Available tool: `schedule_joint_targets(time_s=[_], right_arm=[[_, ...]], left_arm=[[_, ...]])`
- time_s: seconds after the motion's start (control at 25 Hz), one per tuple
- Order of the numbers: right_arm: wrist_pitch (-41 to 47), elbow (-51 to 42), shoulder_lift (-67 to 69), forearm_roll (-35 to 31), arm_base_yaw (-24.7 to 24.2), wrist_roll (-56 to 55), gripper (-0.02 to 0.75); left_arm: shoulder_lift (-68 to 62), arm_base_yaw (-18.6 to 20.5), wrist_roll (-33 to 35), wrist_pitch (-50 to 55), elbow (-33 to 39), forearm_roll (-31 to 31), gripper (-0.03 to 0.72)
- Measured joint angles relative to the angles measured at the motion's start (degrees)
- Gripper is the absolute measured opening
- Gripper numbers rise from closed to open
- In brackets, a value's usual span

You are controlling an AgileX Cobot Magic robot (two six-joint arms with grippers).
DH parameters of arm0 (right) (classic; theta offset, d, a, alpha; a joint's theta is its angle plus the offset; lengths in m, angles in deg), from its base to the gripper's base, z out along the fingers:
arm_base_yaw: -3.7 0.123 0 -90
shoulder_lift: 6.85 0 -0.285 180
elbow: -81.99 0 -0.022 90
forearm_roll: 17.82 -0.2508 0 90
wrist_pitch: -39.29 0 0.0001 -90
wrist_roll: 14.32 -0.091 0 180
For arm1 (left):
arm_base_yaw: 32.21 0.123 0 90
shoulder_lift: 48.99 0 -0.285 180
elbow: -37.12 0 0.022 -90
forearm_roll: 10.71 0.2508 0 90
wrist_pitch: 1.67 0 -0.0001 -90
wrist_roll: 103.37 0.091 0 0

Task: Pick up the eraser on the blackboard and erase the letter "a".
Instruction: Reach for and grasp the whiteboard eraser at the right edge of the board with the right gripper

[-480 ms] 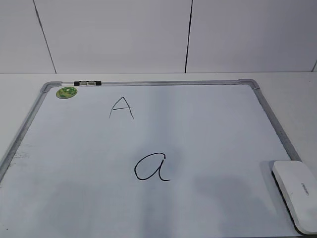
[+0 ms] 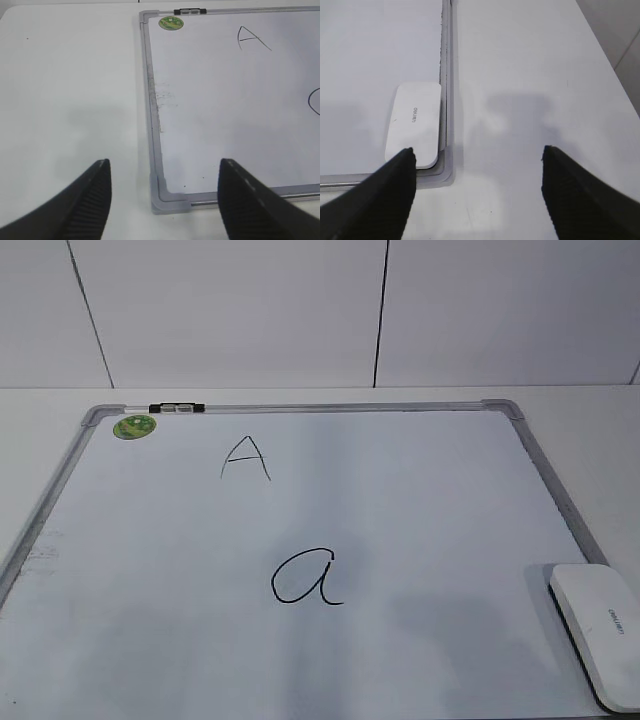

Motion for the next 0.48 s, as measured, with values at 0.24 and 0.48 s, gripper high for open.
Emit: schedule_joint_targets(time_s=[0.24, 0.48], right_arm=[[0.00, 0.00, 0.00, 0.00, 0.00, 0.00, 0.593], [0.00, 0.00, 0.00, 1.49, 0.00, 0.00, 0.593]], left_arm=[[0.00, 0.00, 0.00, 0.00, 0.00, 0.00, 0.497], [0.00, 0.00, 0.00, 0.00, 0.00, 0.00, 0.497]])
